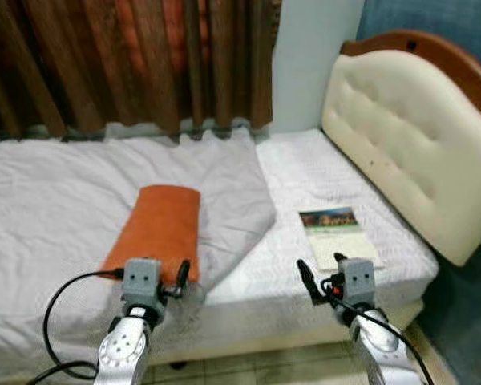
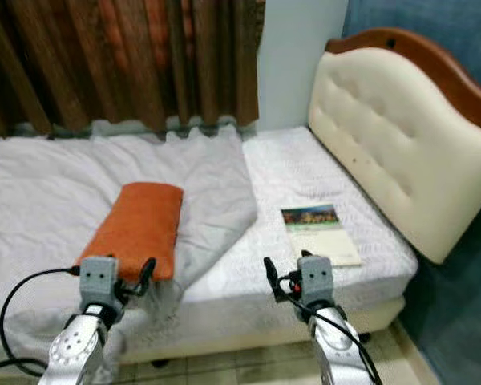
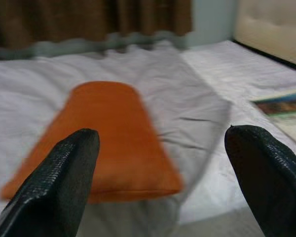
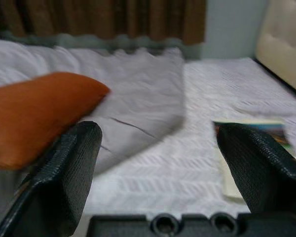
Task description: Clean up the room
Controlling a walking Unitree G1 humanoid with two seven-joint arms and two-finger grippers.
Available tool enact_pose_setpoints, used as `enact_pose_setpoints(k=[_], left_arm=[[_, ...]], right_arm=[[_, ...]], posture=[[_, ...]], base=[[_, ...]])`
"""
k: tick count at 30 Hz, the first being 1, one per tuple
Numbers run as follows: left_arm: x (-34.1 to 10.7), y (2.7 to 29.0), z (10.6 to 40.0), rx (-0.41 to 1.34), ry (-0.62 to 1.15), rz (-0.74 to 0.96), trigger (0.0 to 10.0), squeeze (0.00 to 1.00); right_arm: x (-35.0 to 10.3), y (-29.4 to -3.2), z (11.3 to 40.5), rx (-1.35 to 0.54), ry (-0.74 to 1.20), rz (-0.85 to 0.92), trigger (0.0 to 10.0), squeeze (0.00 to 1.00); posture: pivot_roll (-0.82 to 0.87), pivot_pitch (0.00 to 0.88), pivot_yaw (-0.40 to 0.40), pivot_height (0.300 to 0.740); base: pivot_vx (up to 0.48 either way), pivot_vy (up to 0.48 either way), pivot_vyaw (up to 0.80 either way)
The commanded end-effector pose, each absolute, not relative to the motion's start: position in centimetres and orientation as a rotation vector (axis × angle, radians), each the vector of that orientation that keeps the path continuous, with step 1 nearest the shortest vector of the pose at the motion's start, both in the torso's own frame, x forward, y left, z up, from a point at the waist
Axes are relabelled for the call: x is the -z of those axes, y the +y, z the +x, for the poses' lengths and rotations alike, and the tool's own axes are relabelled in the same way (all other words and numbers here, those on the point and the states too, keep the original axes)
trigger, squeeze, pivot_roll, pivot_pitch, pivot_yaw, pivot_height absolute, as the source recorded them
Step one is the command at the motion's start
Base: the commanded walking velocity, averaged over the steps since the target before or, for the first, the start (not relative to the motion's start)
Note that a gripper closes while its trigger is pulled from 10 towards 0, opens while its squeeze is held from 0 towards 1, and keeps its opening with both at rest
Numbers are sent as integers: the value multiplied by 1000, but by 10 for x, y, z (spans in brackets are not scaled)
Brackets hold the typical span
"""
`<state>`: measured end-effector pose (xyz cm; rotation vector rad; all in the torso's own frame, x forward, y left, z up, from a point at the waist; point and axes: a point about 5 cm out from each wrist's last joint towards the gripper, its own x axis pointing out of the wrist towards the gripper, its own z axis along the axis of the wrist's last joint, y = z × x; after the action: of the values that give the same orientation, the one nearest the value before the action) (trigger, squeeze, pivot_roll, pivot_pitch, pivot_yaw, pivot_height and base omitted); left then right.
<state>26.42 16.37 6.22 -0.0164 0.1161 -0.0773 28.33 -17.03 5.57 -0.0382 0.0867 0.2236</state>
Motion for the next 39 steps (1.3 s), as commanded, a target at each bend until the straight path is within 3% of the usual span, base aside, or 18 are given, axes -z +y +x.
enact_pose_setpoints(k=[1,6,12,39], left_arm=[[-74,148,269,110,88,-49,10000,0],[-76,142,272,128,95,-15,10000,0],[-79,141,273,166,76,29,10000,0],[-72,139,286,191,120,57,10000,0]], right_arm=[[-52,-178,283,-220,108,-21,10000,0],[-49,-178,284,-234,126,-19,10000,0],[-48,-178,284,-241,133,-40,10000,0],[-46,-180,285,-240,123,-24,10000,0]], posture=[[58,0,-9,740],[65,0,-11,740],[63,0,-8,740],[38,0,12,740]], base=[[0,480,0],[0,480,0],[42,0,196],[480,0,77]])
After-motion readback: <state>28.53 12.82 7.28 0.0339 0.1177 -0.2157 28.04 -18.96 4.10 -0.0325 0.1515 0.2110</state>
